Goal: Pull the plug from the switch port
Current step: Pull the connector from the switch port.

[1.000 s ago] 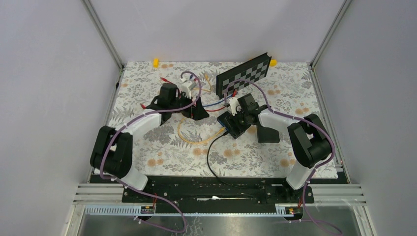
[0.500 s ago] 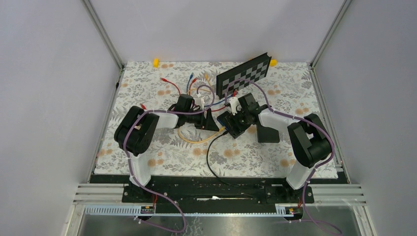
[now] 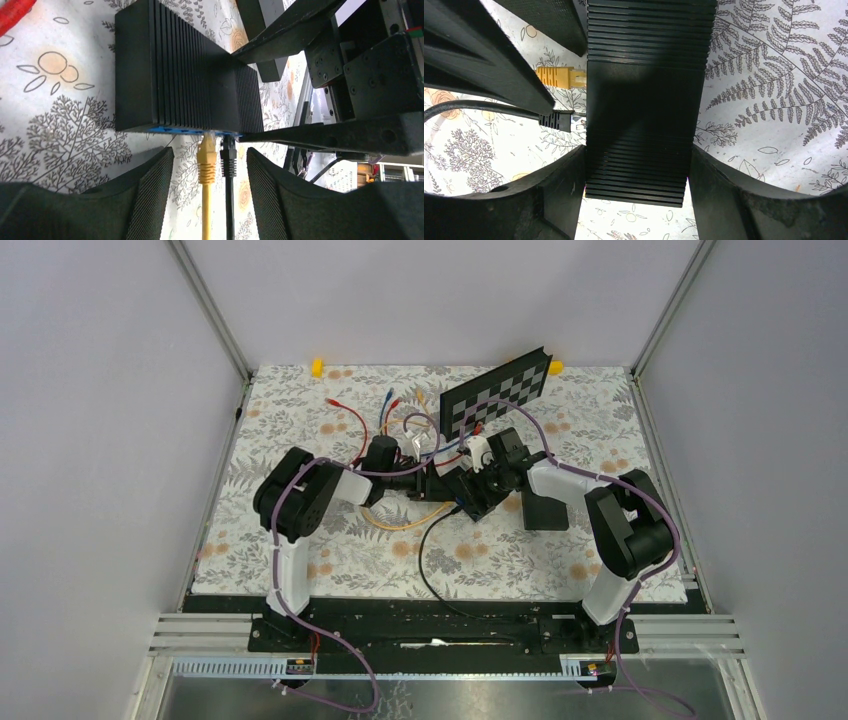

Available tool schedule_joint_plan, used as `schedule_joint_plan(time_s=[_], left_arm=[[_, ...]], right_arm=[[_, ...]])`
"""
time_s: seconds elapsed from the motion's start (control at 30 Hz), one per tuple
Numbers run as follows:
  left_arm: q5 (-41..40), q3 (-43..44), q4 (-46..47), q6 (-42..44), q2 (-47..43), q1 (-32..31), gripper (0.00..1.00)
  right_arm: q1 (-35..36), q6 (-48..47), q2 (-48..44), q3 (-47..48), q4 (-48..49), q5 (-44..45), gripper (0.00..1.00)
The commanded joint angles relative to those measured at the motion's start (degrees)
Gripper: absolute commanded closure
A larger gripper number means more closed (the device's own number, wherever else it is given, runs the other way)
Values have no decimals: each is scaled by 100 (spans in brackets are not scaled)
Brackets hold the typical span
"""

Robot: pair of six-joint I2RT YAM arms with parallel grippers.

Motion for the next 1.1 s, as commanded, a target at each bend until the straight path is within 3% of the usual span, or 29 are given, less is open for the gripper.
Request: schedule_joint_plan(time_s=[0.0, 0.73, 1.07], left_arm=[[-23, -72, 783, -456, 333, -121, 42], [175, -340, 1443, -1331, 601, -118, 57], [172, -290, 1808, -1693, 738, -50, 57]], right_arm=[[9, 59, 140, 100, -161, -327, 100], [-67, 19, 257, 100, -150, -144, 100], [-61, -3, 295, 100, -166, -189, 100]])
